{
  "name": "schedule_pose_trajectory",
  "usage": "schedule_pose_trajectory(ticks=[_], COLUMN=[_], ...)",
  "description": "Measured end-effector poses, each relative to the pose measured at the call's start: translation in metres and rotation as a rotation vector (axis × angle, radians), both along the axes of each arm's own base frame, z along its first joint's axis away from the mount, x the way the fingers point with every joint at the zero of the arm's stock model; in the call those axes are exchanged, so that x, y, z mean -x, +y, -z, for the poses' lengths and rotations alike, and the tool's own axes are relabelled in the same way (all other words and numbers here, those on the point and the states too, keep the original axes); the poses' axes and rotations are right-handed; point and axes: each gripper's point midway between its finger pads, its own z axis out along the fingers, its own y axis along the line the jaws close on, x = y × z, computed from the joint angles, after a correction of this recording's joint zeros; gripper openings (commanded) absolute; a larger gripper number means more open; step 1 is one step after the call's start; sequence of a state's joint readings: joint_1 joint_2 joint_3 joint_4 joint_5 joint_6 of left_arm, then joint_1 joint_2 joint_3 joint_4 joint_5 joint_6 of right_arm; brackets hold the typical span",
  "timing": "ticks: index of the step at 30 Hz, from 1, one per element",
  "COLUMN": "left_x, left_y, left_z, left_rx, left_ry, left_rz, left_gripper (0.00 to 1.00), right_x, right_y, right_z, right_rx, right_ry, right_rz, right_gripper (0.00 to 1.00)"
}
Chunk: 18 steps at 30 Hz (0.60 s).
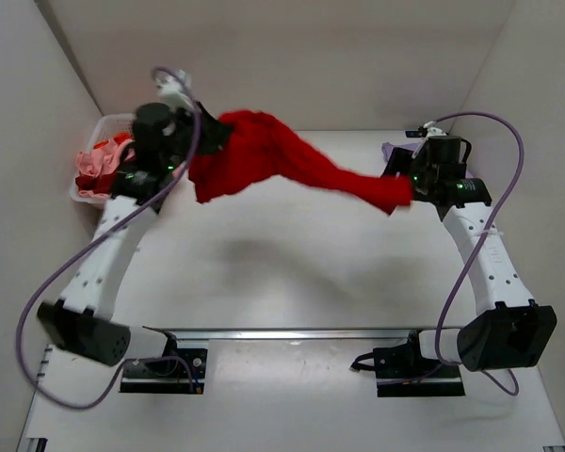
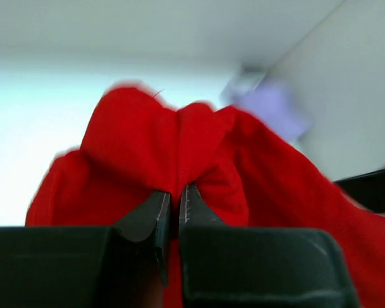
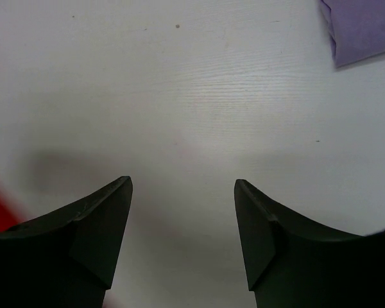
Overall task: Fold and stack the t-shirts
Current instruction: Move the tshirt to the center of the board
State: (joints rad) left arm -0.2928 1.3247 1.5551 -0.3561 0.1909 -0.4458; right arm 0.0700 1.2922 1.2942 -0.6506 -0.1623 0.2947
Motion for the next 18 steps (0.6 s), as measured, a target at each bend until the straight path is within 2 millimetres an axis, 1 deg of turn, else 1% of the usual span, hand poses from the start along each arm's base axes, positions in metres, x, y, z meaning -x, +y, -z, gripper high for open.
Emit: schedule_pose_trajectory(ticks=[1, 2, 3, 4, 5, 6, 7, 8, 9, 10, 11, 13, 15, 16, 17, 18], left_x=[-0.013, -0.024, -0.031, -0.033, -0.03, -0.022, -0.011, 0.001, 0.011, 0.021, 0.027, 0.025, 0.022, 0.02, 0.018, 0.017], left_y=[-0.007, -0.011, -0.015, -0.016, -0.017, -0.014, -0.01, -0.004, 0.003, 0.009, 0.015, 0.02, 0.02, 0.021, 0.022, 0.023], left_z=[0.043, 0.088, 0.137, 0.188, 0.233, 0.277, 0.311, 0.34, 0.358, 0.372, 0.379, 0.376, 0.366, 0.36, 0.355, 0.349], left_rx=[-0.029, -0.06, -0.091, -0.122, -0.143, -0.158, -0.164, -0.164, -0.163, -0.16, -0.158, -0.157, -0.167, -0.175, -0.18, -0.186], left_ry=[0.095, 0.195, 0.305, 0.421, 0.53, 0.641, 0.738, 0.824, 0.882, 0.933, 0.964, 0.958, 0.924, 0.901, 0.883, 0.863], left_rz=[0.006, 0.01, 0.017, 0.024, 0.037, 0.046, 0.051, 0.048, 0.041, 0.032, 0.019, 0.0, -0.013, -0.022, -0.032, -0.042], left_gripper=[0.0, 0.1, 0.3, 0.33, 0.34, 0.39, 0.43, 0.49, 0.52, 0.55, 0.57, 0.59, 0.6, 0.6, 0.61, 0.6], right_x=[0.0, 0.0, 0.0, 0.0, 0.0, 0.0, 0.0, 0.0, -0.001, -0.001, -0.002, -0.003, -0.004, -0.002, 0.0, 0.002], right_y=[-0.001, -0.002, -0.004, -0.006, -0.008, -0.011, -0.013, -0.015, -0.017, -0.018, -0.019, -0.018, -0.012, -0.006, 0.001, 0.009], right_z=[0.001, 0.001, 0.001, 0.002, 0.003, 0.005, 0.007, 0.01, 0.015, 0.02, 0.026, 0.038, 0.05, 0.056, 0.063, 0.069], right_rx=[0.0, -0.001, 0.002, 0.004, 0.008, 0.012, 0.017, 0.023, 0.029, 0.038, 0.046, 0.056, 0.063, 0.065, 0.07, 0.071], right_ry=[0.001, 0.001, 0.004, 0.006, 0.01, 0.018, 0.025, 0.036, 0.053, 0.069, 0.09, 0.13, 0.158, 0.172, 0.188, 0.204], right_rz=[0.004, 0.008, 0.014, 0.02, 0.029, 0.04, 0.046, 0.056, 0.065, 0.068, 0.071, 0.072, 0.061, 0.051, 0.034, 0.018], right_gripper=[0.63, 0.64, 0.66, 0.68, 0.74, 0.76, 0.87, 0.96, 0.97, 0.99, 0.99, 0.97, 0.88, 0.8, 0.75, 0.74])
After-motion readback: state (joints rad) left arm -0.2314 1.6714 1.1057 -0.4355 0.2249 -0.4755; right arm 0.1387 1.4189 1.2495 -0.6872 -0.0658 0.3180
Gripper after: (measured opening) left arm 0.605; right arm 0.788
